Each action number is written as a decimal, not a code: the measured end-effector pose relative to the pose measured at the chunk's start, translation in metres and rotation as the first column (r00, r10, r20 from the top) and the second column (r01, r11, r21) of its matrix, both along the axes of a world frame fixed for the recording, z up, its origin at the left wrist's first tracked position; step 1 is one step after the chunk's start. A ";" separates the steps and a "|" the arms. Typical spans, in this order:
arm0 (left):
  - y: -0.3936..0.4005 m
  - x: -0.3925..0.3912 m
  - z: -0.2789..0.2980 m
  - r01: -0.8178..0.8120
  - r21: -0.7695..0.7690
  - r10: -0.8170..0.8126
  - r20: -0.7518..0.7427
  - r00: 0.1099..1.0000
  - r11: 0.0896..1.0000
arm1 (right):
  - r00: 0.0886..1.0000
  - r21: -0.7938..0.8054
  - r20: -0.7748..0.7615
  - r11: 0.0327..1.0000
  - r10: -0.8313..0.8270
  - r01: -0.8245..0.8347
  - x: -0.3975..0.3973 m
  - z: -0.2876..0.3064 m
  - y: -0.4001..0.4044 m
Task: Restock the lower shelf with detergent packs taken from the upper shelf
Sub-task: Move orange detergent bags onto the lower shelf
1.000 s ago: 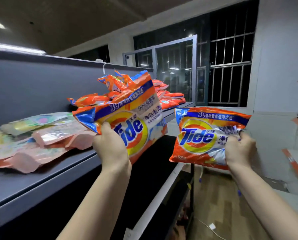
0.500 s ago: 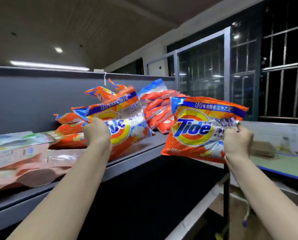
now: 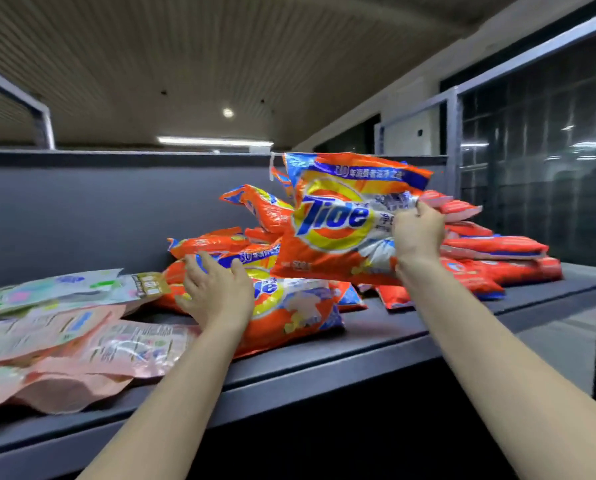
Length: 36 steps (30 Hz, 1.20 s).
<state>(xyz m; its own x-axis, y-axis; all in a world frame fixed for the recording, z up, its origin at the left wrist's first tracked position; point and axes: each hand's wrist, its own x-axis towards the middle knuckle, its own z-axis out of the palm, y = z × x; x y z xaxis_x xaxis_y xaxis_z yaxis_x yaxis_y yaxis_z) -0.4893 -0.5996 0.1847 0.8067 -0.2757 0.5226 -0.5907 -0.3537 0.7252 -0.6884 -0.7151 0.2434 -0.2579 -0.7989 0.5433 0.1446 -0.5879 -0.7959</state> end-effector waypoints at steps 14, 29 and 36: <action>0.004 -0.009 -0.004 0.185 0.318 -0.316 0.434 0.843 0.930 | 0.604 -0.234 -0.796 0.940 -0.040 -0.247 0.051 -0.054 -0.010; 0.033 -0.014 0.002 0.164 0.362 -0.291 0.329 0.899 0.918 | 0.628 -0.173 -0.775 0.930 0.073 -0.323 0.026 -0.073 0.034; 0.075 -0.012 -0.005 0.175 0.285 -0.264 0.311 0.913 0.942 | 0.745 -0.292 -0.667 0.926 -0.018 -0.239 0.027 -0.080 0.058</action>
